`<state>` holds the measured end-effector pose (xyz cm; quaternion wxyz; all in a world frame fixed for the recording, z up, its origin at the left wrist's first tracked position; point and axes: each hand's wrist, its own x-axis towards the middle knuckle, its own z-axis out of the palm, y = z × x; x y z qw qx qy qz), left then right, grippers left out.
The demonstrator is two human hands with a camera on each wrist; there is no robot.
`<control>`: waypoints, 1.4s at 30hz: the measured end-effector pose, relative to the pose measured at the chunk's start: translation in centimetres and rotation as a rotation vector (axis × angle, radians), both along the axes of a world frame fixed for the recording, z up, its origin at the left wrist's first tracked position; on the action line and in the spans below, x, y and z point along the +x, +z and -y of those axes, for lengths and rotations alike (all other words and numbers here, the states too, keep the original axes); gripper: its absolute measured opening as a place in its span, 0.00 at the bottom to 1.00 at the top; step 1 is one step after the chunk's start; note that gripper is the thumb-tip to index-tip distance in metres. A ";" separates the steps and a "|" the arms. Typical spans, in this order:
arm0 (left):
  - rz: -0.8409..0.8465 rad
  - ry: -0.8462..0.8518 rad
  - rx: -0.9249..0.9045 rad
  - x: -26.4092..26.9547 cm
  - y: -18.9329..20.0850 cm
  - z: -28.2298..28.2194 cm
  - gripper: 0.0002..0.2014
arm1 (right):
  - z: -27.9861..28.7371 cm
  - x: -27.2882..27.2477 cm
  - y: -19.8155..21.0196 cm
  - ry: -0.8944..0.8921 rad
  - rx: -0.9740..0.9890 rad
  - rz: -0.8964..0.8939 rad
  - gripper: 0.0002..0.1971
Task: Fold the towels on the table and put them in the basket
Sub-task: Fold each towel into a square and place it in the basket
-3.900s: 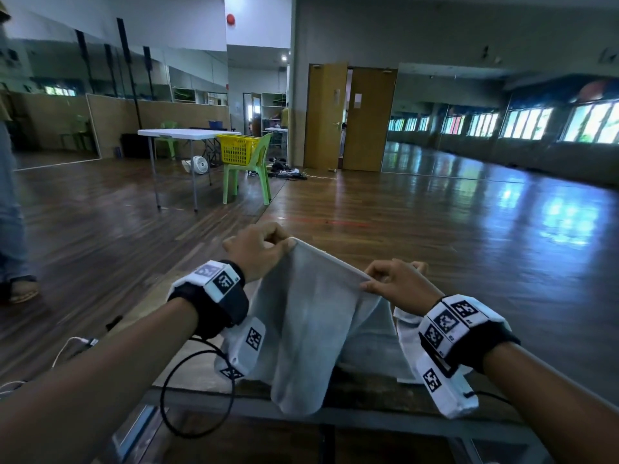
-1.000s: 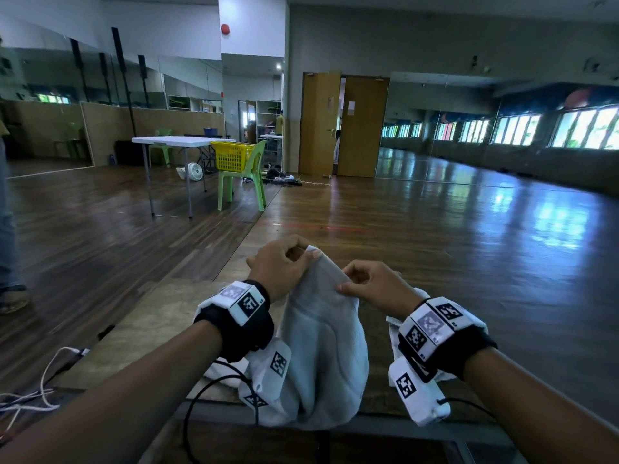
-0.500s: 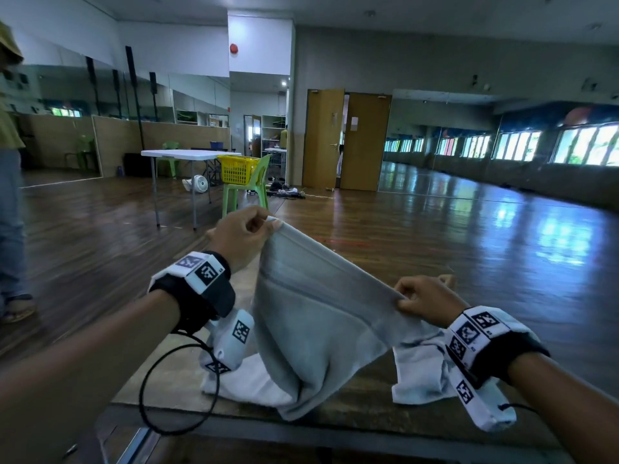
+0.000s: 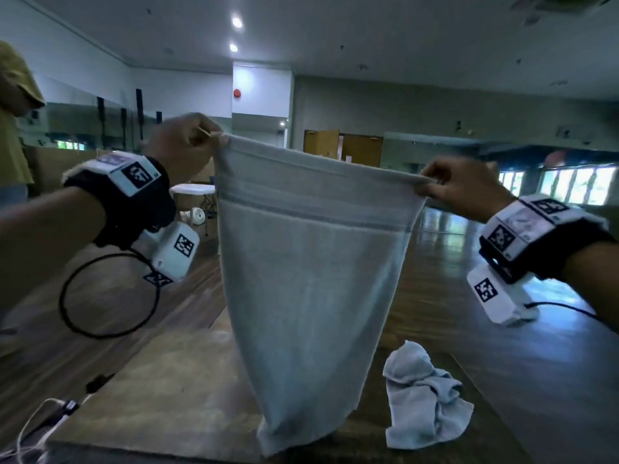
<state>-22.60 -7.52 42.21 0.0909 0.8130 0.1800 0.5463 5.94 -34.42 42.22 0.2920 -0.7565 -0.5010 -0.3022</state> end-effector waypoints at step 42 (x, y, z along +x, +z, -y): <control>-0.280 -0.012 -0.133 11.6 -18.3 -12.3 0.16 | -10.5 10.2 -15.9 0.071 -0.088 -0.434 0.07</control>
